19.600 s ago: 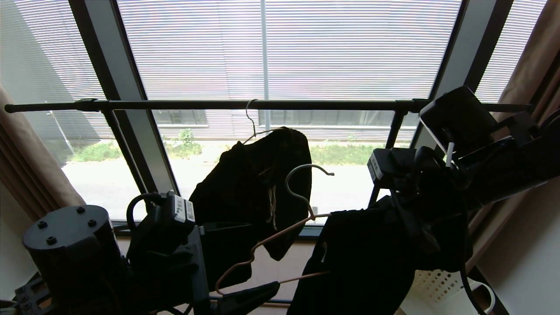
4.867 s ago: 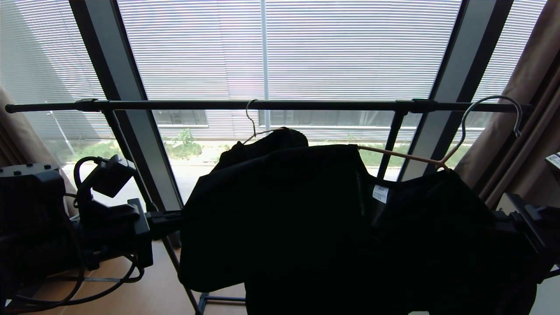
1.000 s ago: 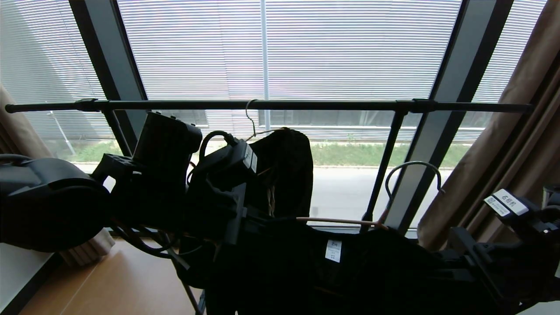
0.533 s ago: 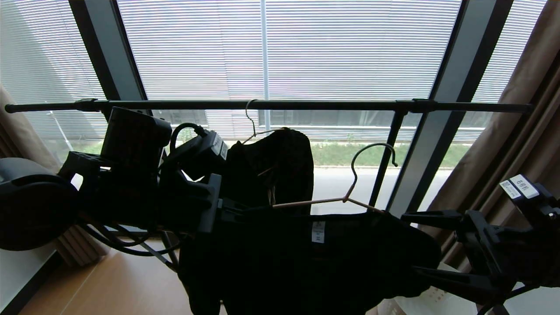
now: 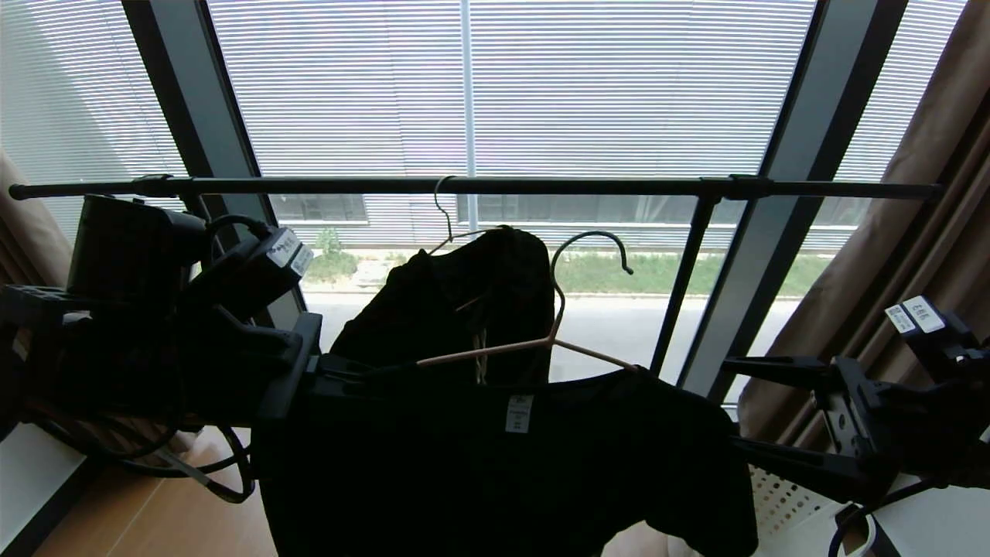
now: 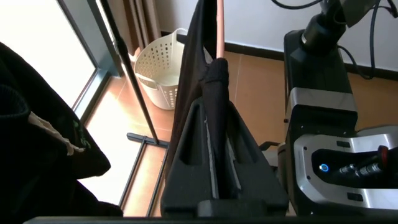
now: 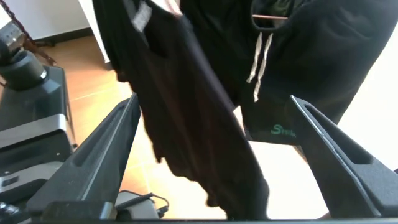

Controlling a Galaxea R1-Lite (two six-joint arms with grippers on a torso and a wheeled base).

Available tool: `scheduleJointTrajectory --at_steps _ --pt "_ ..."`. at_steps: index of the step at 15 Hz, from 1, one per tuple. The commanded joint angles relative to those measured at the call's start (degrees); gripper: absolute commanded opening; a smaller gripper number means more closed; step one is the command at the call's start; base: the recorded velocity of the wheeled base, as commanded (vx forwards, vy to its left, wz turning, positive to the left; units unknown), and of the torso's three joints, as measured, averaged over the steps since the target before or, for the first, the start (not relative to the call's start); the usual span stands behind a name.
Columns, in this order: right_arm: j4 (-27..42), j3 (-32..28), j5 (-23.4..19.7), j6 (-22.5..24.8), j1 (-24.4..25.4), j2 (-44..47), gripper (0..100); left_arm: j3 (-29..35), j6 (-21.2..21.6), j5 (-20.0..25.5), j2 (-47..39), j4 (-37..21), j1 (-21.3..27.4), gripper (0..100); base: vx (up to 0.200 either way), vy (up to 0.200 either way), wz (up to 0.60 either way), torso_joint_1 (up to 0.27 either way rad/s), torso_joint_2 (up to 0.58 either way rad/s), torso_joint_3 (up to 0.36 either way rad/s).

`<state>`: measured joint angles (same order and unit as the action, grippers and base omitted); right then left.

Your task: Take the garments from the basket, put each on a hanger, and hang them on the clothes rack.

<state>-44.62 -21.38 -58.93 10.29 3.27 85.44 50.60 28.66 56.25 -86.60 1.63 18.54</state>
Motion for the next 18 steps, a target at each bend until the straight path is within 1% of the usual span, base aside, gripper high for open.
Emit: scheduleJointTrajectory --at_steps 1,2,3,4,5,9,11,12,13,14,15,17,18 --pt "-0.12 0.20 -0.05 1.49 -0.37 1.74 100 -0.94 -1.50 0.44 2.40 0.04 -1.40 0 0.000 0.000 0.00 0.000 0.00 0.000" --pt "-0.12 0.46 -0.05 3.16 -0.54 1.92 100 -1.21 -3.00 1.23 3.02 0.04 -1.84 0 0.000 0.000 0.00 0.000 0.00 0.000" --pt "-0.12 0.55 -0.05 3.95 -0.54 2.18 100 -1.30 -3.70 1.76 3.46 0.04 -2.11 0 0.000 0.000 0.00 0.000 0.00 0.000" --pt "-0.12 0.73 -0.05 5.80 -0.54 3.59 100 -1.47 -4.49 3.17 3.98 0.04 -2.90 0 0.000 0.000 0.00 0.000 0.00 0.000" --pt "-0.12 0.73 -0.05 6.76 -0.81 4.38 100 -1.56 -4.58 3.25 4.16 0.04 -3.07 0 0.000 0.000 0.00 0.000 0.00 0.000" --pt "-0.21 0.46 -0.05 7.64 -2.21 7.28 100 -1.65 -4.67 3.25 4.60 0.04 -3.69 0 0.000 0.000 0.00 0.000 0.00 0.000" --pt "-0.21 0.38 -0.05 8.70 -2.56 8.60 100 -1.56 -5.37 3.25 4.78 0.12 -3.69 0 0.000 0.000 0.00 0.000 0.00 0.000" --pt "-0.21 0.20 0.04 10.19 -2.56 10.44 100 -1.74 -6.69 3.25 5.04 1.53 -3.60 0 0.000 0.000 0.00 0.000 0.00 0.000" --pt "-0.21 0.20 0.31 10.63 -2.56 10.88 100 -1.91 -7.30 3.25 5.04 2.23 -3.60 0 0.000 0.000 0.00 0.000 0.00 0.000" --pt "-0.21 0.20 1.54 10.89 -2.56 11.32 100 -2.18 -8.09 3.25 5.04 2.85 -3.60 0 0.000 0.000 0.00 0.000 0.00 0.000" --pt "-0.21 0.11 2.42 10.98 -2.56 11.76 0 -2.35 -8.97 3.25 5.30 3.73 -3.60 0 0.000 0.000 0.00 0.000 0.00 0.000" --pt "-0.21 -0.33 2.68 10.98 -2.65 11.76 0 -2.61 -9.24 3.25 5.30 3.82 -3.60 0 0.000 0.000 0.00 0.000 0.00 0.000" --pt "-0.21 -0.50 2.68 10.98 -3.88 11.76 0 -2.53 -9.24 3.25 5.30 3.82 -3.60 0 0.000 0.000 0.00 0.000 0.00 0.000"
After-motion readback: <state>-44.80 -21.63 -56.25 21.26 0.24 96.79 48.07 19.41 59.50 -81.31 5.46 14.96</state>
